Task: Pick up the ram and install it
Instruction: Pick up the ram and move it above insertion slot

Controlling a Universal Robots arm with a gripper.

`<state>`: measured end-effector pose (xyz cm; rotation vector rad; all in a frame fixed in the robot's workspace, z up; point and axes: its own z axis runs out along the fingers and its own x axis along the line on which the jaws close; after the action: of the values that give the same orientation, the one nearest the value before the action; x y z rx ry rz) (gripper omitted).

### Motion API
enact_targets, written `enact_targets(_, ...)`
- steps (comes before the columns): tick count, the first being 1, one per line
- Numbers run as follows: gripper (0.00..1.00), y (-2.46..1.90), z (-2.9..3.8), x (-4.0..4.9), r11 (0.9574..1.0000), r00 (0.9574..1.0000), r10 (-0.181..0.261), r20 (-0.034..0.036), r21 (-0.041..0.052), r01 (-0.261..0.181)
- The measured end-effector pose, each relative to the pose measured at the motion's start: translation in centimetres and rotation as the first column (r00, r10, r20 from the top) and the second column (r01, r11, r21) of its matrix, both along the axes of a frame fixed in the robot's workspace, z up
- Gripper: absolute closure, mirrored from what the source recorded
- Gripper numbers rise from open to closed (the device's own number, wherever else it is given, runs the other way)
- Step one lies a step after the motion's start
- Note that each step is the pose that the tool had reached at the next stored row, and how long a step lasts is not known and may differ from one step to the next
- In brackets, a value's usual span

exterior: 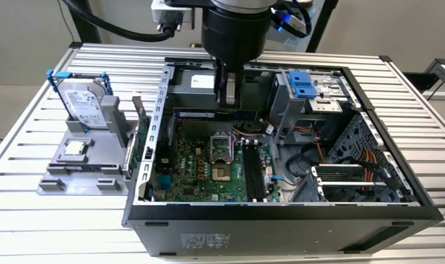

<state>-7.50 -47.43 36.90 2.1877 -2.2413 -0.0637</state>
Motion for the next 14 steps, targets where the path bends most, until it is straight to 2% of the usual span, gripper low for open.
enact_targets(14,1.00,0.22,0.00,2.12,1.0000,1.0000,-0.006,0.0000,0.0000,0.006)
